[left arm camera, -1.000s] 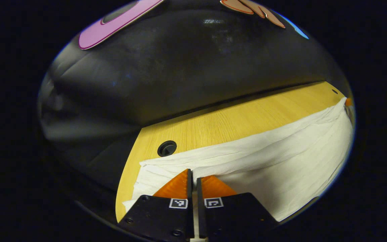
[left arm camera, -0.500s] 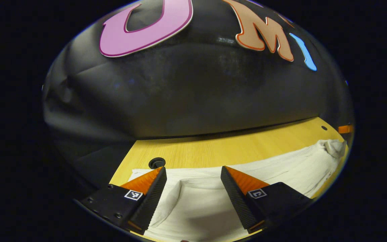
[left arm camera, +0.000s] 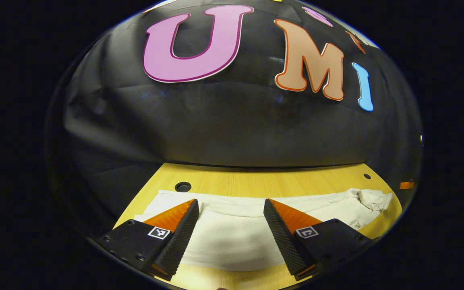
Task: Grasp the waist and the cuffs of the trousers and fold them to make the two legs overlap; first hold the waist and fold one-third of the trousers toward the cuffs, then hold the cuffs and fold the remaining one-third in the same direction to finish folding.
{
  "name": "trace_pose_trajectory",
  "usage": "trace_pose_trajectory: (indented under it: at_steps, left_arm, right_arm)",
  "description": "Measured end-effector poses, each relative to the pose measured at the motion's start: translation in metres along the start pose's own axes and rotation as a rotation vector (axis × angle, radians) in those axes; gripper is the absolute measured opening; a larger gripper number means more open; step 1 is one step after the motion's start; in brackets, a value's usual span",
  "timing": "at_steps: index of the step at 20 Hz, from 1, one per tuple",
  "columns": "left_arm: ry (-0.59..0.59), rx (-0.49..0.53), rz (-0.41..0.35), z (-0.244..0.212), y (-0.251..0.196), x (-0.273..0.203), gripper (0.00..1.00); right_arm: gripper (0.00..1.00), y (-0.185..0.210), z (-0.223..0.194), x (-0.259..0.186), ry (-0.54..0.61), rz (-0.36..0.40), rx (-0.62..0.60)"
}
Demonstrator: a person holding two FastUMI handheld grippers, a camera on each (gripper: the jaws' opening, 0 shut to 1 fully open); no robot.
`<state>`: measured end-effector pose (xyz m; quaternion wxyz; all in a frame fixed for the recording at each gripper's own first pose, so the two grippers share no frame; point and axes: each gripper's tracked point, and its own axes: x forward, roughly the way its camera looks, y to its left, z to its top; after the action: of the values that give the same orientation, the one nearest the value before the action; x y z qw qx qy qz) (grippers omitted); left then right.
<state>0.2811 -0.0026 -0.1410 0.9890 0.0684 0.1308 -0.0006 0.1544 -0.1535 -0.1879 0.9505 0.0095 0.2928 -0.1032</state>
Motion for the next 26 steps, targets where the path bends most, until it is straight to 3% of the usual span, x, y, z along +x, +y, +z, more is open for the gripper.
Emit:
trace_pose_trajectory:
  at_steps: [3, 5, 7, 11, 13, 14, 17, 18, 19, 20, 21, 26]
  left_arm:
    - [0.003, -0.001, 0.005, -0.006, -0.004, -0.023, 0.96]
    - [-0.005, -0.015, 0.008, -0.007, -0.004, -0.037, 0.96]
    - [-0.005, -0.004, 0.032, -0.009, 0.001, -0.047, 0.96]
    - [0.015, 0.025, 0.057, -0.019, 0.009, -0.062, 0.96]
    - [0.027, 0.027, 0.075, -0.025, 0.015, -0.067, 0.96]
    - [0.029, 0.023, 0.084, -0.026, 0.017, -0.069, 0.96]
    - [0.023, 0.014, 0.103, -0.025, 0.021, -0.072, 0.96]
    - [0.024, 0.017, 0.107, -0.026, 0.022, -0.072, 0.96]
    - [0.024, 0.021, 0.105, -0.026, 0.022, -0.072, 0.96]
    - [0.024, 0.024, 0.104, -0.026, 0.021, -0.071, 0.96]
    - [0.023, 0.026, 0.102, -0.025, 0.021, -0.071, 0.96]
    - [0.025, 0.004, 0.079, -0.028, 0.014, -0.068, 0.96]
  right_arm:
    - [0.97, -0.008, -0.034, 0.016, 0.071, -0.014, 0.013]
    - [0.94, -0.002, -0.051, 0.028, 0.114, 0.007, 0.047]
    - [0.97, 0.009, -0.061, 0.040, 0.139, 0.046, 0.111]
    - [0.95, 0.021, -0.062, 0.054, 0.138, 0.100, 0.264]
    - [0.87, 0.025, -0.062, 0.062, 0.138, 0.114, 0.327]
    - [0.93, 0.027, -0.062, 0.066, 0.139, 0.120, 0.350]
    - [0.60, 0.032, -0.067, 0.073, 0.140, 0.123, 0.411]
    - [0.56, 0.032, -0.067, 0.074, 0.142, 0.125, 0.430]
    - [0.43, 0.032, -0.067, 0.076, 0.140, 0.128, 0.452]
    - [0.43, 0.031, -0.062, 0.069, 0.131, 0.138, 0.475]
    - [0.29, 0.032, -0.057, 0.071, 0.119, 0.142, 0.490]
    - [0.17, 0.029, -0.038, 0.053, 0.030, 0.157, 0.439]
